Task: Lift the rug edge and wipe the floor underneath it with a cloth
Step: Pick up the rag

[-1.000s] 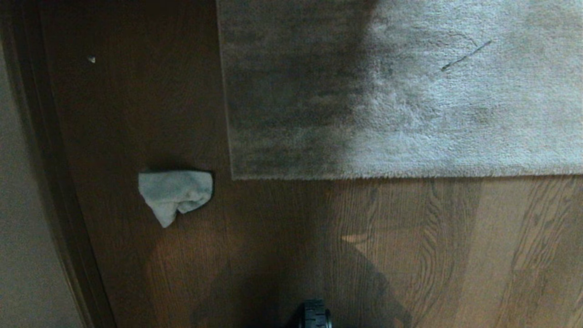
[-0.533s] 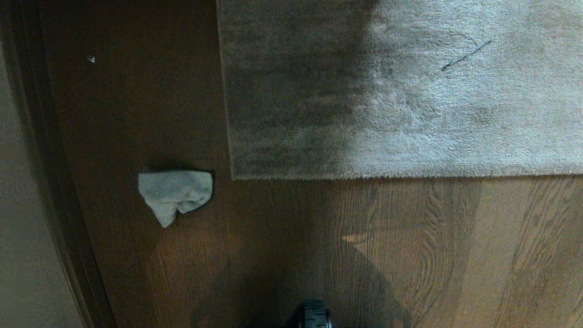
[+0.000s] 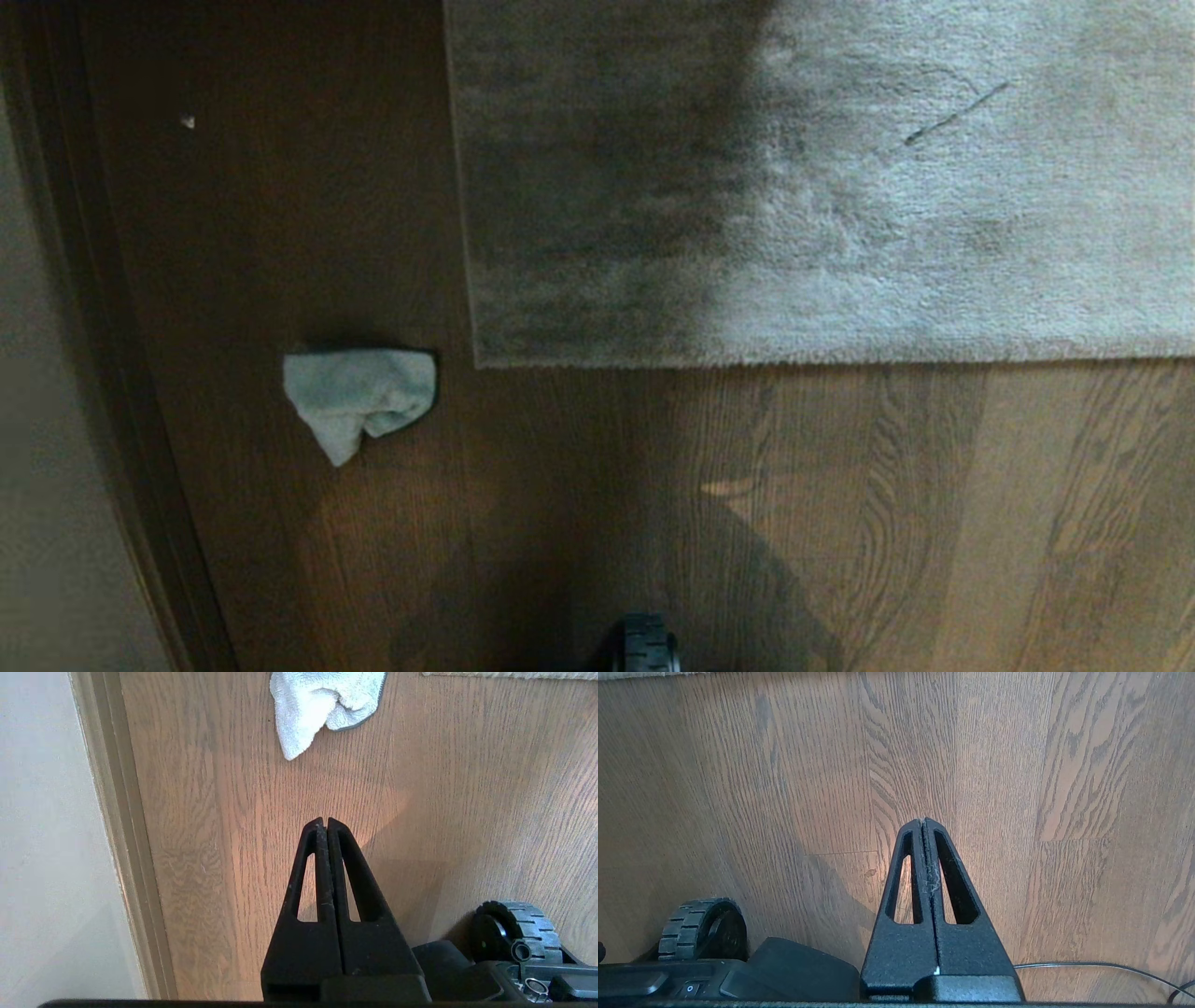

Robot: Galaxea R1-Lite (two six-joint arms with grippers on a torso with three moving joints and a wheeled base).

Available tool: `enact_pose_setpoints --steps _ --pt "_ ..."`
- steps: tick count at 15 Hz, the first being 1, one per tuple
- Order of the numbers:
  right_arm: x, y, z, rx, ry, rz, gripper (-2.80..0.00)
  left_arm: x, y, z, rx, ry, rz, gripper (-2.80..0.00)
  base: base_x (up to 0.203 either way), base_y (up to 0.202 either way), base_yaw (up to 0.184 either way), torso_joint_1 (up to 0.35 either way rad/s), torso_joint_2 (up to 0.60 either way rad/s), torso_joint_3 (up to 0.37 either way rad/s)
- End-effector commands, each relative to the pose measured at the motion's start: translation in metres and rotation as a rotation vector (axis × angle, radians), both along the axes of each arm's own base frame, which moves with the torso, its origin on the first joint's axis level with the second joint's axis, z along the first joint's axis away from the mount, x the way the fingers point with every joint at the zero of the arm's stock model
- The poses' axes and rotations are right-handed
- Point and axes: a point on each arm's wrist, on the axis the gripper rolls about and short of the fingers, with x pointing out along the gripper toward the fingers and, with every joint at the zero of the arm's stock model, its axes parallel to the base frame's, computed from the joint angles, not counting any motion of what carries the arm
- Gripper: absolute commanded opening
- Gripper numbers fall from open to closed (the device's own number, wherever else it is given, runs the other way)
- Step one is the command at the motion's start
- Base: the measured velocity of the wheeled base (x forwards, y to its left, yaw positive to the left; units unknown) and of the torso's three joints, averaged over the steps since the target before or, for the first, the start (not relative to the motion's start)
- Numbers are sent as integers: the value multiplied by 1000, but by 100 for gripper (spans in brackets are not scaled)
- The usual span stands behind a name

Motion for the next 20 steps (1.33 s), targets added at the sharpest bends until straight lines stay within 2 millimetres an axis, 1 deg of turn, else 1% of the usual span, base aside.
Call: enact_pose_setpoints --steps 1,4,8,11,12,15,17,20 --pt "0 0 0 1 -1 0 -280 0 0 0 1 1 0 -280 0 0 0 0 0 0" --pt "0 0 0 1 -1 -2 -280 0 0 0 -3 6 2 -280 0 0 0 0 0 0" --pt "0 0 0 1 -1 -2 -280 -2 0 -1 0 55 -4 -280 0 0 0 0 0 0" --pt "0 0 0 1 -1 0 -280 4 0 1 15 119 -12 -280 0 0 0 0 0 0" --pt "0 0 0 1 -1 0 -280 5 0 5 22 134 -24 -280 0 0 0 0 0 0" --pt "0 0 0 1 -1 0 -280 18 -1 25 23 216 -87 -280 0 0 0 0 0 0" --pt "0 0 0 1 -1 -2 -280 31 -2 38 26 240 -132 -280 0 0 0 0 0 0" --pt "0 0 0 1 -1 0 -280 61 -5 63 29 231 -147 -280 0 0 0 0 0 0"
